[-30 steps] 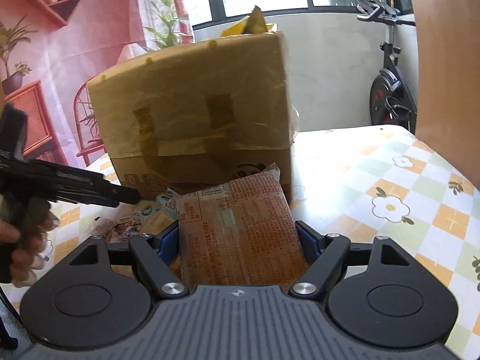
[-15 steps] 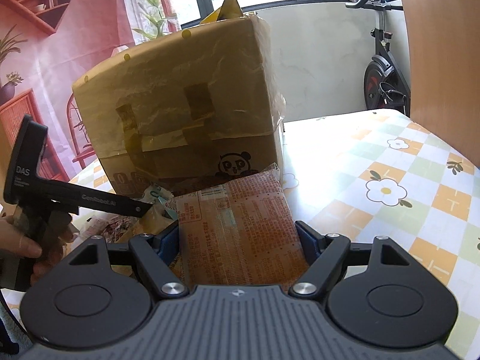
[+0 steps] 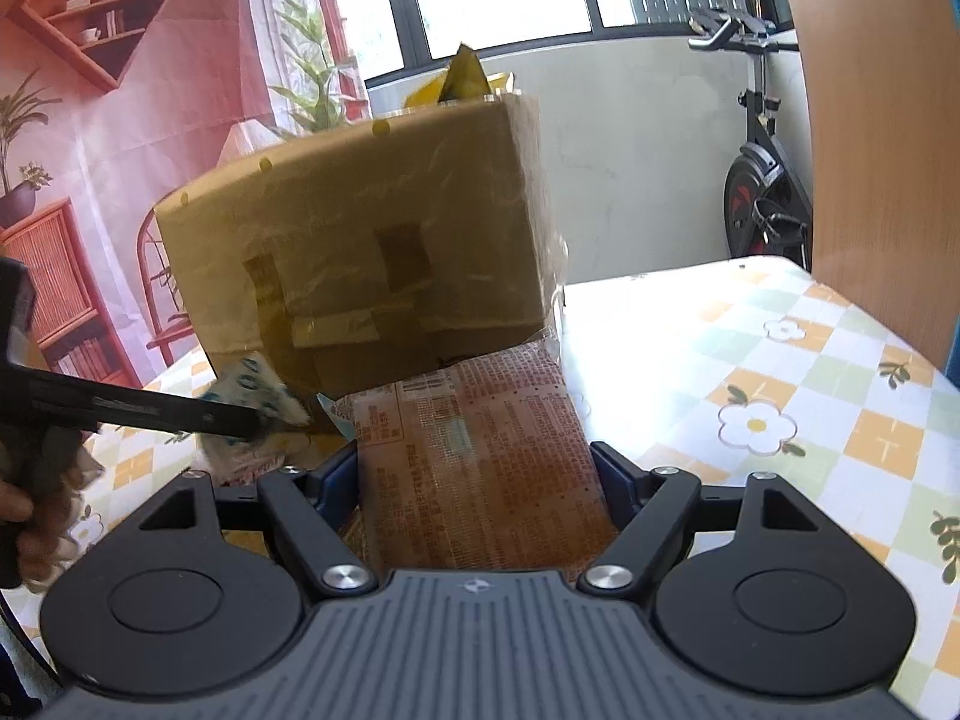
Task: Organize snacks
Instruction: 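Grasp the blue-dotted pastry with left while right grasps the brown biscuit pack, then carry both packs over the box and open both grippers to drop them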
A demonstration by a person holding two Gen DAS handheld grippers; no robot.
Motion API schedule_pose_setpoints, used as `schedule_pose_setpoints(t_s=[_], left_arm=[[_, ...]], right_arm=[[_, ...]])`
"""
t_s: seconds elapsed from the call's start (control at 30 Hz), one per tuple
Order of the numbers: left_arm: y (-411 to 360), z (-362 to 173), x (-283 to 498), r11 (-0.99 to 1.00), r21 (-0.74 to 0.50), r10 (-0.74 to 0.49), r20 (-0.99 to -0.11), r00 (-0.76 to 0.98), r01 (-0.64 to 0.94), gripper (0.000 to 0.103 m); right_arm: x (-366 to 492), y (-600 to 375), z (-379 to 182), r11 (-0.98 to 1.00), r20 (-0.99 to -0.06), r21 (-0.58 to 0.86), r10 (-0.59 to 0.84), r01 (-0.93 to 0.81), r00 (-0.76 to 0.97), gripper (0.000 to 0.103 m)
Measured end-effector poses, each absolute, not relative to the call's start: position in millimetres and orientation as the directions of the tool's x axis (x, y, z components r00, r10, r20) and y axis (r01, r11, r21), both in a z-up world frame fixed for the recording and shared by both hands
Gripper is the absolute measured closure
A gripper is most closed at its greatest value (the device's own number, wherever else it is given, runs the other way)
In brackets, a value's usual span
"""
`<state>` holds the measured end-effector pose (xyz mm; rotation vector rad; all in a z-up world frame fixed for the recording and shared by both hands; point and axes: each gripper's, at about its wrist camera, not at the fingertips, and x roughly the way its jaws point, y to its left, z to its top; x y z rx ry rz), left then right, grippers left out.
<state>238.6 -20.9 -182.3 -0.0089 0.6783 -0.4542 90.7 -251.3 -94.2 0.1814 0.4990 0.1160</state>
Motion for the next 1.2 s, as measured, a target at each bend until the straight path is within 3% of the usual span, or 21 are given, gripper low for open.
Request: schedule_pose_setpoints(t_s=[0.23,0.47,0.73,0.93,1.2], left_arm=[[-11,-138,220,0.901,-0.118,-0.412,-0.534,0.738,0.417,0.057],[-13,-83,205,0.881,-0.081,-0.456,-0.408,0.791,0.467,0.057],[-24,-44,242,0.893,-0.076,-0.441,-0.342,0.83,0.443,0.057],[-23,-26,288,0.923,-0.111,-0.382,-0.366,0.848,0.368,0.056],[-21,-29,324,0.932,-0.116,-0.361,-0.399,0.843,0.343,0.056]], right_arm=[[90,-248,-69,0.976,-0.412,0.194,0.17,-0.096,0.895,0.024],[107,-235,-14,0.965,-0.286,0.183,0.233,-0.185,0.929,0.024],[153,-211,44,0.959,-0.197,0.091,0.28,-0.267,0.939,0.024],[218,-183,63,0.966,-0.223,0.024,0.256,-0.257,0.941,0.024],[308,-161,68,0.954,-0.288,0.091,0.301,-0.287,0.909,0.024]])
